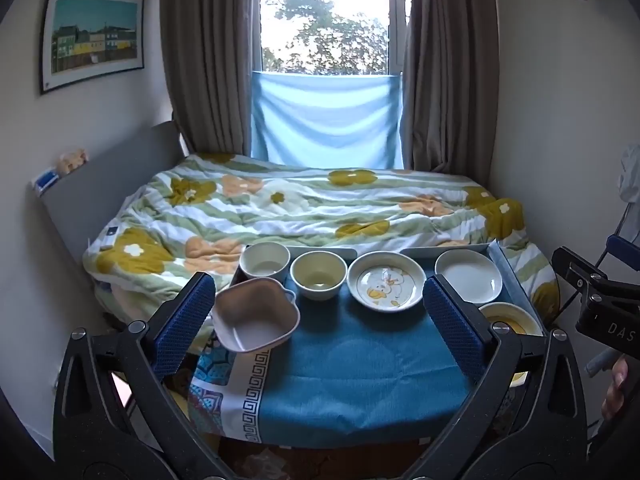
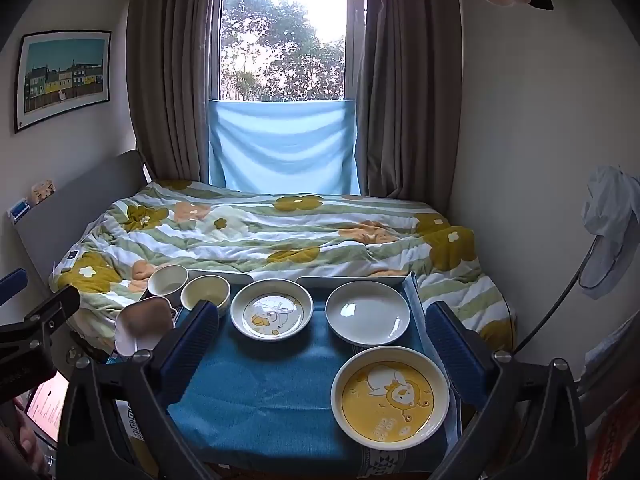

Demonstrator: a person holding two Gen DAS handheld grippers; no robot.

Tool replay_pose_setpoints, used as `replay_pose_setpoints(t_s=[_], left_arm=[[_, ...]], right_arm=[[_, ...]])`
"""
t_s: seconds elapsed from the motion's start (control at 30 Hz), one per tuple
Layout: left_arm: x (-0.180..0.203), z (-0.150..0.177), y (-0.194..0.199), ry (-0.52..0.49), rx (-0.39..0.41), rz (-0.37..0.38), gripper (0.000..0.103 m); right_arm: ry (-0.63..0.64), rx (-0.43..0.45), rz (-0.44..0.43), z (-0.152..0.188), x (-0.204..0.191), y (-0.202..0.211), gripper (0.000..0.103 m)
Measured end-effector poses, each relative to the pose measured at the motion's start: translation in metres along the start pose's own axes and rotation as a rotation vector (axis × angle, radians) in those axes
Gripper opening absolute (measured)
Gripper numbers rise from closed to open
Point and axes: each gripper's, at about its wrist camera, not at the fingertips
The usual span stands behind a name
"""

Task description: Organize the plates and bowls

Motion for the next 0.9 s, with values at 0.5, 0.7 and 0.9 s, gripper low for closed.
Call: replay_pose_setpoints(t_s=[0.5,0.7,0.9], left_arm=[[0.0048,-0.0004,0.0013,-0.018,0.015,-0.007,0.103],[0.0026,-0.0015,0.0,-0.015,0.01,0.002,0.103],[0.0011,-0.003,-0.0023,-0.007,0.005,0.007,0.103]], right_arm=[[-0.004,-0.009,0.008,0.0049,-0.0024,-0.0044,0.103],[-0.003,-0.01,0.009,0.004,-0.0023,-0.0047,0.103],[0.001,-0.009,0.008,0.0046,-0.0021,-0.0047,0.103]])
Point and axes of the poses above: each gripper's, at about its wrist camera, not at the fingertips, and y roughly against the way its jaws point, x to its right, z to its underside, and after that the axes turned 1 degree about -y, right-handed
